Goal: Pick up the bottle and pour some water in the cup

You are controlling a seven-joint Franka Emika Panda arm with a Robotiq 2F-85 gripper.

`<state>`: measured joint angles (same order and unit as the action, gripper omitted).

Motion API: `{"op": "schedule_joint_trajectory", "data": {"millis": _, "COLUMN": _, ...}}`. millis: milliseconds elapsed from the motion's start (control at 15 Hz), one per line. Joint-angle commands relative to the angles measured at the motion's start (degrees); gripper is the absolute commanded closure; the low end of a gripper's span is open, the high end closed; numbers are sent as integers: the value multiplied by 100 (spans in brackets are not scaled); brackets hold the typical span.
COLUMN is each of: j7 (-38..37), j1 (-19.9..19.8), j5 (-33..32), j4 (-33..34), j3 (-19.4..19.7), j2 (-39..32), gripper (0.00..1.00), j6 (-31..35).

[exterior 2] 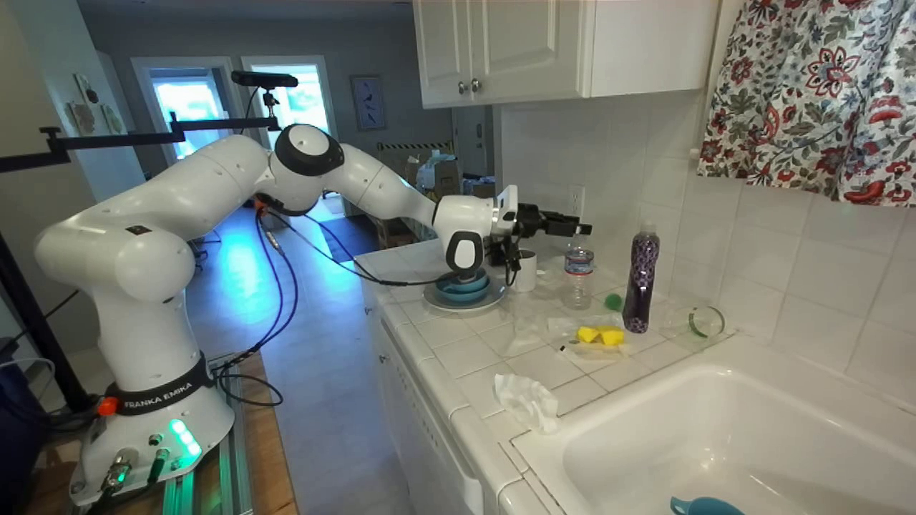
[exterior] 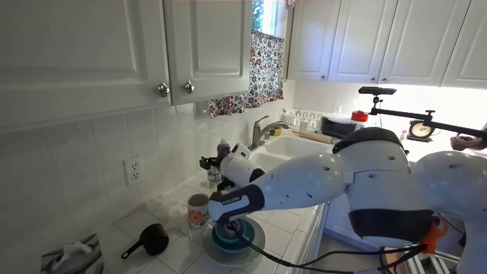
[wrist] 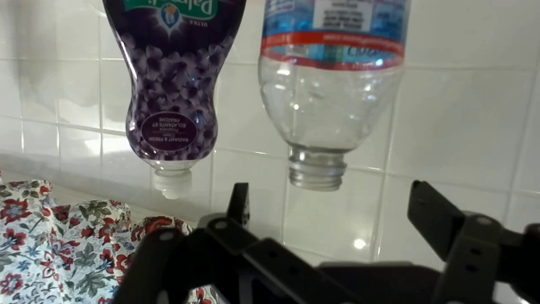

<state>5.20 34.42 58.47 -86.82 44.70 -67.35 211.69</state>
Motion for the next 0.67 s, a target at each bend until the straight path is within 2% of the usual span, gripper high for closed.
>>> {"op": "schedule_joint_trajectory", "data": {"millis": 0, "j7": -29, "j1": 262, "j5": -274, "j4": -404, "j3": 39, "j2": 358, "gripper": 0, "j6": 421}}
{"op": "schedule_joint_trajectory", "data": {"millis": 133, "j7": -184, "j1": 369, "j5": -673, "j4": -649, "j3": -18, "j2": 626, "gripper": 0, "j6": 712}}
{"op": "schedule_joint_trajectory", "data": {"millis": 200, "j7": 337, "j1": 0, "j5": -1043, "j4": -685, "j3": -770, "j2": 1191, "gripper": 0, "j6": 1156}}
{"op": "schedule_joint_trajectory", "data": {"millis": 267, "j7": 285, "j1": -43, "j5": -1418, "j4": -849, "j3": -959, "j2": 1424, "gripper": 0, "j6": 1360}}
{"op": "schedule_joint_trajectory", "data": {"millis": 400, "j7": 227, "j1": -374, "j5": -2259, "j4": -1231, "j3": -1668, "j2": 2020, "gripper": 0, "j6": 1785}}
{"op": "schedule_joint_trajectory", "data": {"millis": 467, "j7": -396, "j1": 18, "j5": -2537, "j4": -1639, "j3": -1164, "j2": 2064, "gripper": 0, "j6": 1662}}
{"op": "schedule_joint_trajectory", "data": {"millis": 533, "j7": 299, "j1": -647, "j5": -2805, "j4": -1664, "j3": -2215, "j2": 2534, "gripper": 0, "j6": 2012}}
{"op": "schedule_joint_trajectory", "data": {"millis": 600, "j7": 258, "j1": -789, "j5": -3059, "j4": -1858, "j3": -2429, "j2": 2718, "gripper": 0, "j6": 2077}}
